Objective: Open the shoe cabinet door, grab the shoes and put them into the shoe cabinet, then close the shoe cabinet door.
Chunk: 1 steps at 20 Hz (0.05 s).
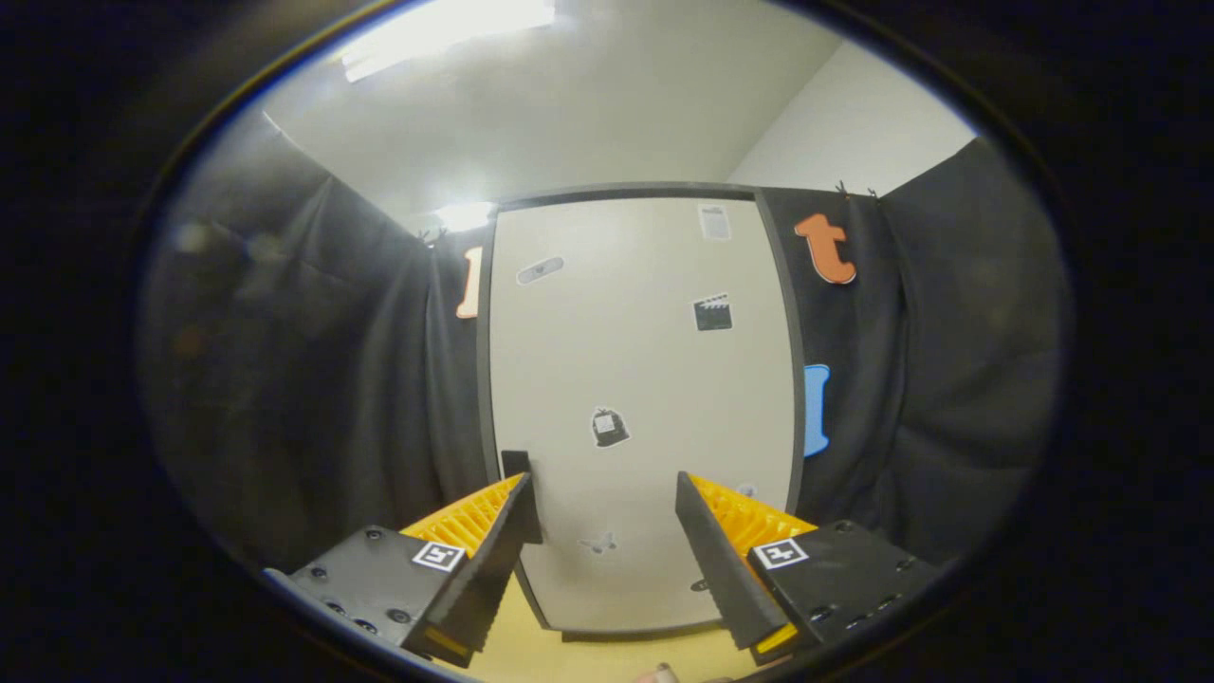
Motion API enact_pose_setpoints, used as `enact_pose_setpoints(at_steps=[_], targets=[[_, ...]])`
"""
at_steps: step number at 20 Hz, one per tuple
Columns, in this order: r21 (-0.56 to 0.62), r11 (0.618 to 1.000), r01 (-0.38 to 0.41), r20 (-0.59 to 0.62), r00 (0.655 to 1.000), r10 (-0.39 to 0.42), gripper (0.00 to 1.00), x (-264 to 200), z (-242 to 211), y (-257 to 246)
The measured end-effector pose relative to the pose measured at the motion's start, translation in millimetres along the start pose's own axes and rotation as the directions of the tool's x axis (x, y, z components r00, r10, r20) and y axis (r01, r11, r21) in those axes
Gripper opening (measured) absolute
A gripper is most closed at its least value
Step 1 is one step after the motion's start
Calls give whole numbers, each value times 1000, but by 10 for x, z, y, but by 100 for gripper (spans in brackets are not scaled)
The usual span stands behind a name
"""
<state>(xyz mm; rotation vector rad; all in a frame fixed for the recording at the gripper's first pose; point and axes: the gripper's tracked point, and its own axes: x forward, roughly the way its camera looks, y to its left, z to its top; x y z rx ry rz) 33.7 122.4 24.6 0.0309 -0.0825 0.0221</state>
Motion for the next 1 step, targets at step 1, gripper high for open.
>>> enact_pose_setpoints(at_steps=[1], targets=[[0, 1000, 3, 0, 1000, -3, 94, -60, 5, -48]])
